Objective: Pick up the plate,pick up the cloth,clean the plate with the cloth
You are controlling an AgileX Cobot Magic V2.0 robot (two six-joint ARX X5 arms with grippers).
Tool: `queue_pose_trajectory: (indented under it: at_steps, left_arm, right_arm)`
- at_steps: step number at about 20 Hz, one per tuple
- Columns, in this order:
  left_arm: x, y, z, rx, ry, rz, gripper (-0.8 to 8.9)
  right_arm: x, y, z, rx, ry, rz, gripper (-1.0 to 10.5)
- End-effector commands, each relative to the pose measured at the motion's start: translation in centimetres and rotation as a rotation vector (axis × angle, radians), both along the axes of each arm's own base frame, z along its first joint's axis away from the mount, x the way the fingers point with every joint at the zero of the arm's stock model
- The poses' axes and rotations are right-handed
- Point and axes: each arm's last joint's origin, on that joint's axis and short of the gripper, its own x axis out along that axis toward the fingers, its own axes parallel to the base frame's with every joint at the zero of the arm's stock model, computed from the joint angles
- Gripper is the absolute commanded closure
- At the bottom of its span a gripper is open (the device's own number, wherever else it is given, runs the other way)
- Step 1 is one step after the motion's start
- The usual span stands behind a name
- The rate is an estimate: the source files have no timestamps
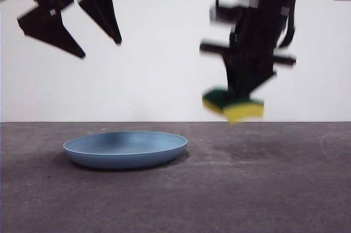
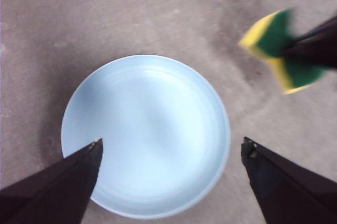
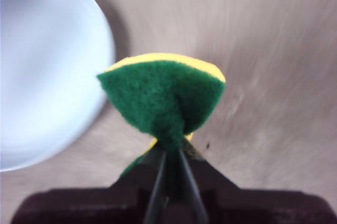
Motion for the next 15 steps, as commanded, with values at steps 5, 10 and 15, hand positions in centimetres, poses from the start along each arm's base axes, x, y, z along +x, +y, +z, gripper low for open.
queue_pose_trajectory:
  at_steps: [5, 10, 15]
  left_arm:
    - [-3.8, 0.3, 3.0, -0.034, -0.067, -0.044, 3.74]
    - [-3.9, 0.3, 3.1, -0.036, -0.076, -0.043, 3.74]
    - [-3.8, 0.5, 3.1, 0.018, -0.102, 0.013, 3.83]
  right_arm:
    - [1.5, -0.1, -4.3, 0.044, 0.159, -0.02, 4.9]
    - [1.5, -0.2, -4.2, 0.045, 0.156, -0.025, 4.7]
    - [0.7, -0.7, -1.6, 0.064, 0.105, -0.01, 6.2]
